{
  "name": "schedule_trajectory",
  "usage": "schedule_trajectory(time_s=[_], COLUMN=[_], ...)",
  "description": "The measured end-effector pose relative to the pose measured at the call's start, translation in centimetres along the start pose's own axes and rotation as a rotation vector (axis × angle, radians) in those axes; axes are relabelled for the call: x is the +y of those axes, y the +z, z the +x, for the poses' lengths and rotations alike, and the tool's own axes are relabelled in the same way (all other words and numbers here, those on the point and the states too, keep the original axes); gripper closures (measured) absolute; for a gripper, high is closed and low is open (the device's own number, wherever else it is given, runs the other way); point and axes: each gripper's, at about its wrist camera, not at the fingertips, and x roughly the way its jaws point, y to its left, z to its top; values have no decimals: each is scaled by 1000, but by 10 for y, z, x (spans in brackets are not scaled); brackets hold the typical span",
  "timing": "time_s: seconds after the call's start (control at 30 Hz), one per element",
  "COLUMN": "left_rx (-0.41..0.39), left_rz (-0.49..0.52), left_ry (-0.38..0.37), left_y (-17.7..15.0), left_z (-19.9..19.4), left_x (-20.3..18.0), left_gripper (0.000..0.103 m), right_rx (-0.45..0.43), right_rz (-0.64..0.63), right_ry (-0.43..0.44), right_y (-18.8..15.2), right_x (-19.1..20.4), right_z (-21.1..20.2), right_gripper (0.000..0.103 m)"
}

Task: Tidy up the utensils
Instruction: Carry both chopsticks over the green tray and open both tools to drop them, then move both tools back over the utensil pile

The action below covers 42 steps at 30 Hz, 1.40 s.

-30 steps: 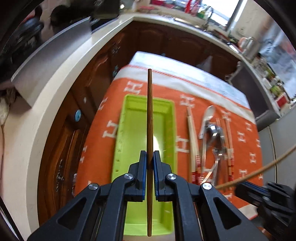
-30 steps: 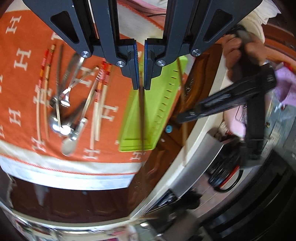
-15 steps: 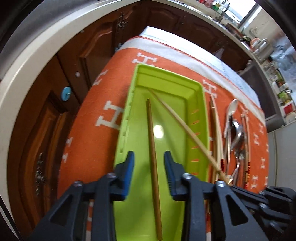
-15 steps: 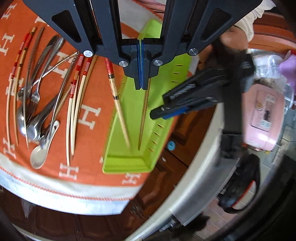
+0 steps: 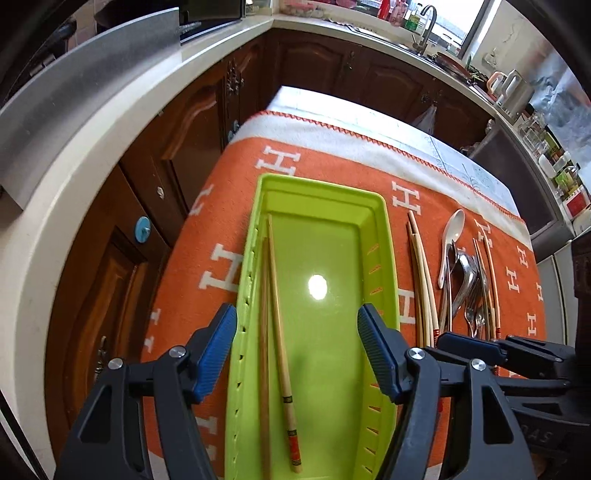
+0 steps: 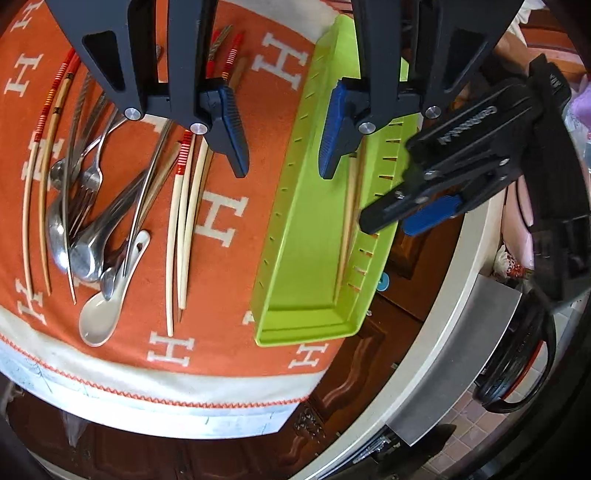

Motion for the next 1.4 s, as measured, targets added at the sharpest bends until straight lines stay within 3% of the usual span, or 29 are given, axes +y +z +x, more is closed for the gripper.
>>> schedule_trajectory(time_s=[0.43, 0.7, 1.1, 1.27, 1.4], left_rx=[-16, -17, -50, 17, 49], left_rz=[70, 116, 151, 147, 167], left_ry=[-4, -44, -104, -150, -147], left_y=[-12, -24, -21, -12, -12], left_z=[-24, -36, -45, -29, -17], left_x=[-25, -57, -98, -112, -123], left_gripper=[35, 35, 36, 48, 52], right_rx=[-18, -105, -270, -268, -261], right_rz=[41, 65, 32, 90, 118], right_ry=[-7, -15, -154, -163, -177], right_y=[-29, -51, -87, -90, -90], right_x=[-23, -45, -72, -95, -118], right_z=[-22, -70, -139, -159, -182], right_gripper=[63, 63, 63, 63, 63])
